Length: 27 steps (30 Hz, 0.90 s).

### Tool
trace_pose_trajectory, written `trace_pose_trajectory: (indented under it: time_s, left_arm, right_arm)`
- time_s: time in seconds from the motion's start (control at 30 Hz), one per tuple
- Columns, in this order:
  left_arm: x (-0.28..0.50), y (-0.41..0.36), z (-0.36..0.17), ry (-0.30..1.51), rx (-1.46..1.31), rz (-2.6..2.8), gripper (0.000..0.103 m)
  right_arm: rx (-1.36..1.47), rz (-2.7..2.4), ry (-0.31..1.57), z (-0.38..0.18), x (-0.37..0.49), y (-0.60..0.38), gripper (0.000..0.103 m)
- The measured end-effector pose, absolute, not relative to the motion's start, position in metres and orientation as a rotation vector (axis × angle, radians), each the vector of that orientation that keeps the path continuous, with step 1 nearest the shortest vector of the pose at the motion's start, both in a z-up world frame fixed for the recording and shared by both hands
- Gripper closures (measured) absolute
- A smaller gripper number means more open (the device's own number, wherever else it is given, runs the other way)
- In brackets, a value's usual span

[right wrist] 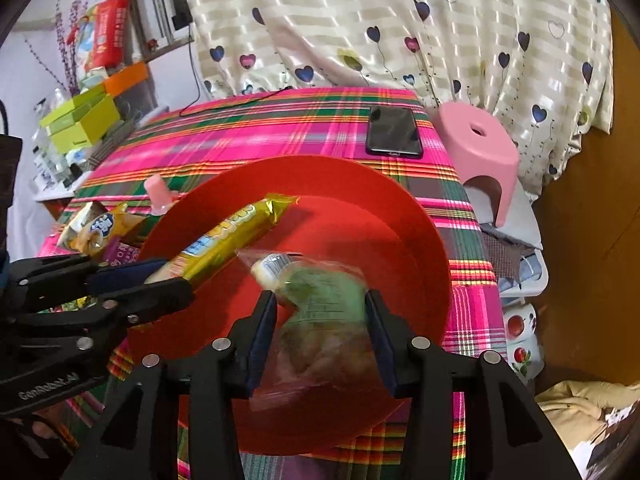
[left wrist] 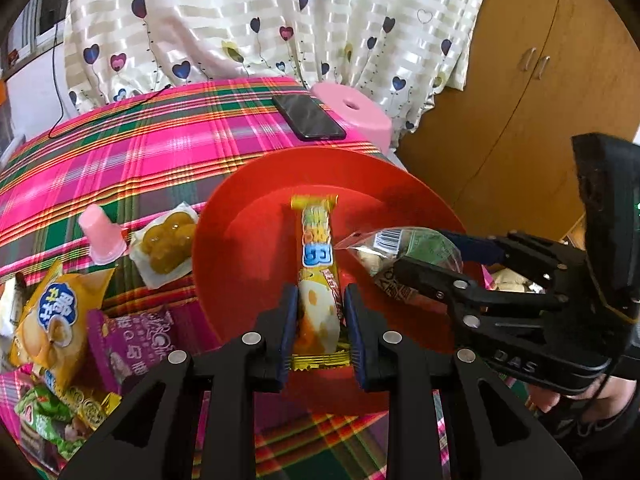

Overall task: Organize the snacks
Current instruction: 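Carry both snacks into the red basket and open both grippers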

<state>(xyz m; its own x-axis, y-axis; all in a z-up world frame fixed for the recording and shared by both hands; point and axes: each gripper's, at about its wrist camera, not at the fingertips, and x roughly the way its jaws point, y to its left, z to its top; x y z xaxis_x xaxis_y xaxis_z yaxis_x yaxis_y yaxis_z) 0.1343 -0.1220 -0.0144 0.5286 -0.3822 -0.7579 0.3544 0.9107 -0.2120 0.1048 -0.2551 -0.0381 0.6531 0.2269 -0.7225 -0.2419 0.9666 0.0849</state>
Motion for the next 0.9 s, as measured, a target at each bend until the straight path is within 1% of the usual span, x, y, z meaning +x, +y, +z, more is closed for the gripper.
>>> trace_pose_trajectory:
  time_s: [0.07, 0.37, 0.73, 0.9]
  left_arm:
    - [0.136, -0.123, -0.017, 0.926, -0.046, -0.461, 0.078]
    - [0.128, -0.120, -0.011, 0.921, -0.081, -0.504, 0.077]
    - [0.097, -0.088, 0.008, 0.826, -0.079, -0.432, 0.077]
    - [0.085, -0.069, 0.009, 0.797, -0.085, -0.378, 0.077]
  right_arm:
    - [-0.020, 0.273, 0.808, -0.036, 0.103, -0.256, 0.052]
    - [-0.014, 0.275, 0.787, -0.027, 0.086, -0.256, 0.052]
    - [-0.017, 0.295, 0.734, -0.008, 0.059, -0.246, 0.052]
    - [-0.029, 0.324, 0.722, -0.004, 0.052, -0.236, 0.052]
